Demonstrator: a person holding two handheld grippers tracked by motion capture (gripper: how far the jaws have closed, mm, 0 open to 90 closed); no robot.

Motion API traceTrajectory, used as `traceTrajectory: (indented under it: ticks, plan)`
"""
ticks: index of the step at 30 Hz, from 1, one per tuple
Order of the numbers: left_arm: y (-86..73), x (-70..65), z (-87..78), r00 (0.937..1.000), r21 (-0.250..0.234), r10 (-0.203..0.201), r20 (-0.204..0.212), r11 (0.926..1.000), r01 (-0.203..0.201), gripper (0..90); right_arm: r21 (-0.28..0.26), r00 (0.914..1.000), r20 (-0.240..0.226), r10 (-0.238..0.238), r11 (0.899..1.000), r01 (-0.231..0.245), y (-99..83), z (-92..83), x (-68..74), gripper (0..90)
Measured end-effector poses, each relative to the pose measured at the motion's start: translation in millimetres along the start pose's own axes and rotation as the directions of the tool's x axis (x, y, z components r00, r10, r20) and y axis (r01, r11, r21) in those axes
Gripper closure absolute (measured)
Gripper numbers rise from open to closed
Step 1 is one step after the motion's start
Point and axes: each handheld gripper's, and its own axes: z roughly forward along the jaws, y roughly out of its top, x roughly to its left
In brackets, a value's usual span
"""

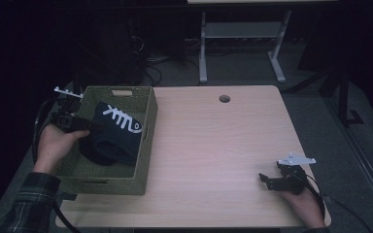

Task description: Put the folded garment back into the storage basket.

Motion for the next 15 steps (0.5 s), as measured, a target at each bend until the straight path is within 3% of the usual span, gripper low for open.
traceTrajectory:
  ticks: [2,15]
  plan:
    - [-1.8,4.4,4.4,1.0,0.005,-0.008,0.003,1.0,0.008,76.2,0.0,1.0,0.0,0.0,1.0,0.0,0.0,0.0,0.0,14.4]
    - [-8.3,39.1,15.9,0.9954,0.038,-0.005,-0.096,0.9993,0.009,74.0,0.0,1.0,0.0,0.0,1.0,0.0,0.0,0.0,0.0,14.5]
